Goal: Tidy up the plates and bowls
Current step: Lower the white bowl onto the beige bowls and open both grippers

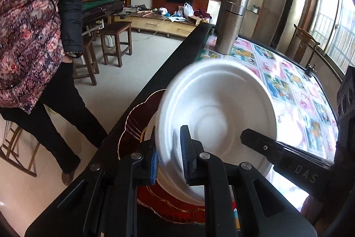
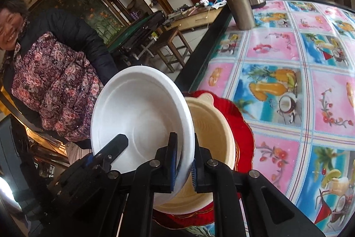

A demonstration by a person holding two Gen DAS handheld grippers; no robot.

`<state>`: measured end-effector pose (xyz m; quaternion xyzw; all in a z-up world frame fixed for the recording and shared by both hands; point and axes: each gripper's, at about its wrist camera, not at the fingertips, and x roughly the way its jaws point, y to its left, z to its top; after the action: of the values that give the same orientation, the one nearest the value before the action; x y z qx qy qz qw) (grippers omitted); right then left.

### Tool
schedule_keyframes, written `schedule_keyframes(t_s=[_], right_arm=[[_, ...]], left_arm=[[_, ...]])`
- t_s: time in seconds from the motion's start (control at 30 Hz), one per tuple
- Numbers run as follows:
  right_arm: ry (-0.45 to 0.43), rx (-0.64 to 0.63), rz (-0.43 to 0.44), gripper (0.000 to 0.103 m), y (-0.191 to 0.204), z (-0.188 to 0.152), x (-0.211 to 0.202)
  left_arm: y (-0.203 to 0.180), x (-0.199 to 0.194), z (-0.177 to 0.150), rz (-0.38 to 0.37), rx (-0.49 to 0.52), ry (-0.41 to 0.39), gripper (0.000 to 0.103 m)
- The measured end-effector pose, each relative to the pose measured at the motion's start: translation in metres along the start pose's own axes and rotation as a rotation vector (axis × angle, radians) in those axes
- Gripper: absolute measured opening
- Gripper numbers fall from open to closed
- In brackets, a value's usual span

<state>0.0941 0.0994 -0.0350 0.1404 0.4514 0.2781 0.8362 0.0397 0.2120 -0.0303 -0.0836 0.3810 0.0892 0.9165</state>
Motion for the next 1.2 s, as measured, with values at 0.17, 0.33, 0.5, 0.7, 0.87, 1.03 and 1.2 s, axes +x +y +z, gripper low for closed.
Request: schedule_keyframes(t_s=[0.17,0.33,0.5,0.7,0.87,1.03,1.2], right_arm=[[0.014,-0.003,-0.018,0.012,-0.012,-0.008,0.000],[0.007,-0.001,-0.044,0.015,-0.021,-0.007,0.000],[-0.028,-0.025,-0.057,0.016,-0.025,-0.008,-0.005],[-0.069,0.037,-0.001,0.037,-0.050,-0.003,-0.022],[-0.111,0.079,0.030,0.038,-0.066,0.003,-0.037],[-0.116,0.101,0.033,0.048,-0.080,0.004,-0.046],[-0.138,0.178,0.024,0.053,-0.108,0.008,-0.064]], left_arm=[[0.004,-0.001,0.006,0.039,0.010,-0.025,0.016],[0.009,-0.007,0.003,0.073,0.001,-0.052,0.016],[0.002,-0.011,-0.002,0.069,0.030,-0.070,0.016],[-0.020,-0.021,0.000,0.036,0.080,-0.086,0.016],[-0.037,-0.036,-0.003,0.028,0.102,-0.111,0.029],[-0.061,-0.052,-0.021,0.005,0.167,-0.134,0.050],[-0.083,-0.057,-0.037,-0.046,0.228,-0.121,0.050]])
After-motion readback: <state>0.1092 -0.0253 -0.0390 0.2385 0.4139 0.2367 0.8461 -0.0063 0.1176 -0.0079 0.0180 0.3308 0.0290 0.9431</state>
